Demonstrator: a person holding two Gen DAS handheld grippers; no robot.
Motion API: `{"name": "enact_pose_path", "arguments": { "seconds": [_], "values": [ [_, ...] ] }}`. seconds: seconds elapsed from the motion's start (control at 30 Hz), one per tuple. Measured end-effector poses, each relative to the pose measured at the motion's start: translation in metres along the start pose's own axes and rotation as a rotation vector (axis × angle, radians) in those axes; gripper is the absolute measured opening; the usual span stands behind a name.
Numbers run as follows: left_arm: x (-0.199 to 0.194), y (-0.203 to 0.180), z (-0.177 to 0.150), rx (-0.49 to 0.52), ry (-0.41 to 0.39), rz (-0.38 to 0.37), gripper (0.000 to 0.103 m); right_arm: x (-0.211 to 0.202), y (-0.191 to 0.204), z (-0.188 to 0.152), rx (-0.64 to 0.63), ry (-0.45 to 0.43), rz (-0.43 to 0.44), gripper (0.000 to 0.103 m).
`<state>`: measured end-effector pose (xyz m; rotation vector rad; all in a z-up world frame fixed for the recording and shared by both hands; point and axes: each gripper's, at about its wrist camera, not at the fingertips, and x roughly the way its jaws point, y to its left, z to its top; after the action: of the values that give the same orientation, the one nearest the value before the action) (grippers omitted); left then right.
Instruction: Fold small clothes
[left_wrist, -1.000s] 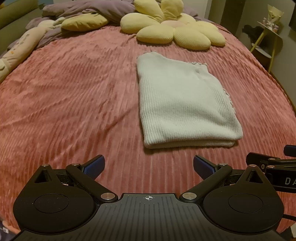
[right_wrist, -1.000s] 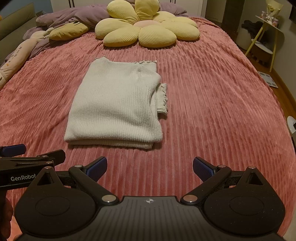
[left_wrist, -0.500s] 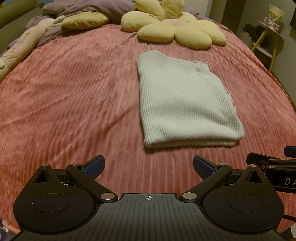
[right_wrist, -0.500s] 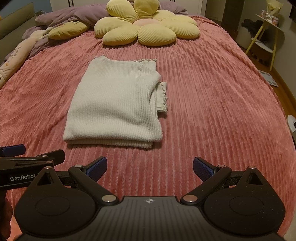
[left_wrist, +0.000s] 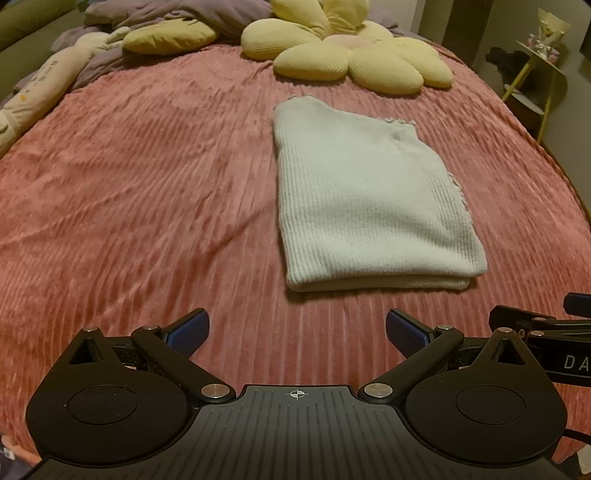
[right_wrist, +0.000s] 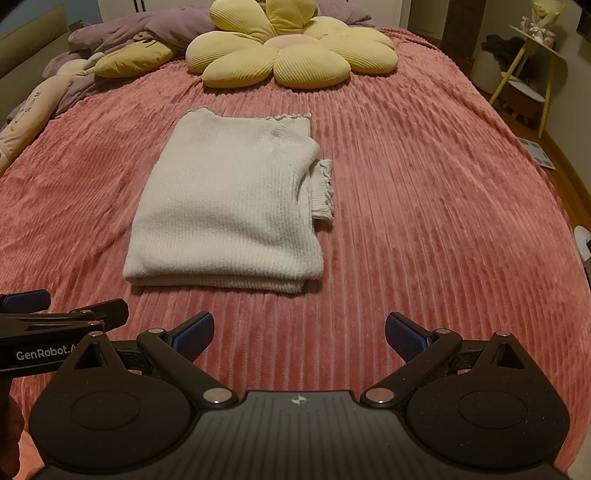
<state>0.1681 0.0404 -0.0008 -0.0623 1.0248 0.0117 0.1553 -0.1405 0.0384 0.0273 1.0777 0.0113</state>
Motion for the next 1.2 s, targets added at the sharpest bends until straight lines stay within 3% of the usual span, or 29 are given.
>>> {"name": "enact_pose_path", "arguments": {
  "seconds": [1.2],
  "values": [
    [-0.0064,-0.0037,-0.0043,0.020,0.003,0.014,0.103,-0.0048,-0.0004,-0.0024,-0.002,-0.008,0.000,0.099]
  ]
}}
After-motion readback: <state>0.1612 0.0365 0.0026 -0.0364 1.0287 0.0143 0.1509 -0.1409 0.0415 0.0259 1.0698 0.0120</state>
